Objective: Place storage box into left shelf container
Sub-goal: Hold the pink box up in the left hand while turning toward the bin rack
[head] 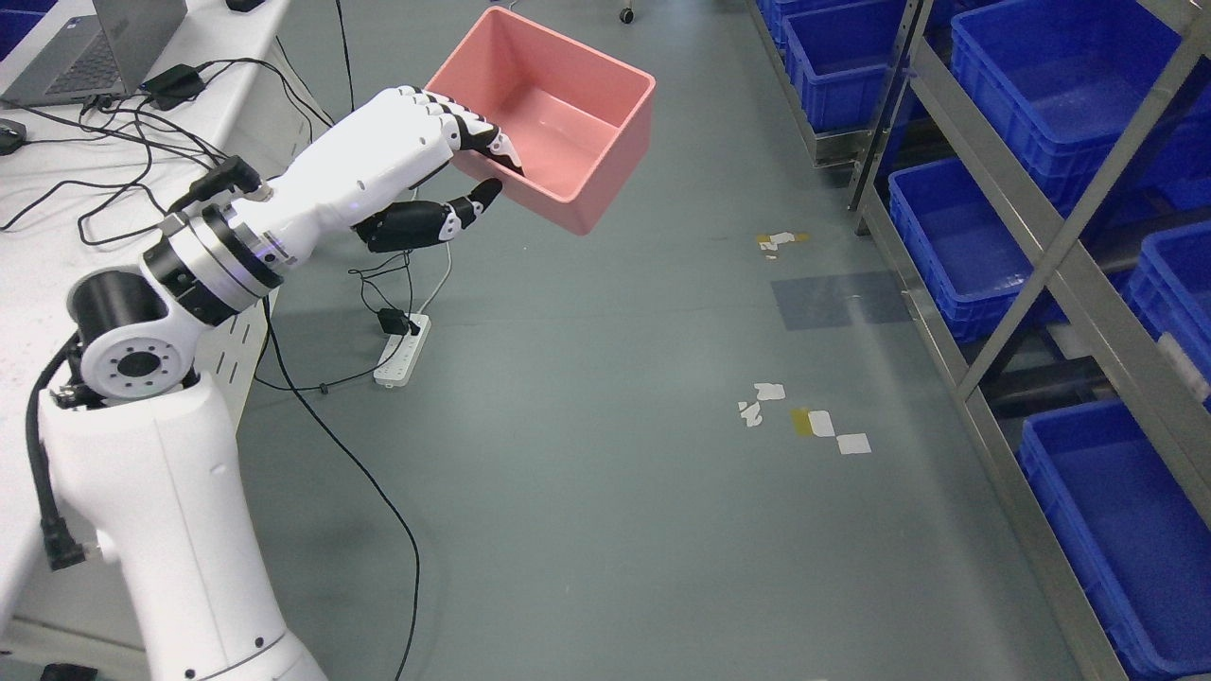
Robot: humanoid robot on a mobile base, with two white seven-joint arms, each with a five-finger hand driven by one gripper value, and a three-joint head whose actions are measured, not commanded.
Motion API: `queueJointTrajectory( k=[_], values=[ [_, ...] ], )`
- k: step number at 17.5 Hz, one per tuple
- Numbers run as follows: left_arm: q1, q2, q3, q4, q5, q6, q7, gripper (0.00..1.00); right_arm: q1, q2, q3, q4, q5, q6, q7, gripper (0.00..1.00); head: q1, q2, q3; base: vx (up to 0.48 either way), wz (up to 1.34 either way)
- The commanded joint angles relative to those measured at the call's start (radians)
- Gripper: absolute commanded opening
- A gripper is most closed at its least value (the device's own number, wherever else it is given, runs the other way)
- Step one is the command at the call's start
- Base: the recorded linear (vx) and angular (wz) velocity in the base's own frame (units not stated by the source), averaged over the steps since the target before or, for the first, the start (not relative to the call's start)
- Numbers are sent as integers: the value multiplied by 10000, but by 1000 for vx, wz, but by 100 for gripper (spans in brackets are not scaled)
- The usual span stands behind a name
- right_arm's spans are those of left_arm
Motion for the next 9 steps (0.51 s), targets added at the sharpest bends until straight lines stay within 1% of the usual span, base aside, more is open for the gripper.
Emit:
queueJointTrajectory(
  k=[1,6,9],
  values=[
    [12,166,248,-13,-6,2,3,1,0,-175,0,0,77,2,3432,100,0,0,0,235,6],
    [89,166,263,-13,9,2,3,1,0,-175,0,0,77,2,3447,100,0,2,0,271,-88],
    [120,166,339,2,-82,2,18,1,0,-175,0,0,77,2,3432,100,0,3,0,324,-99]
  ],
)
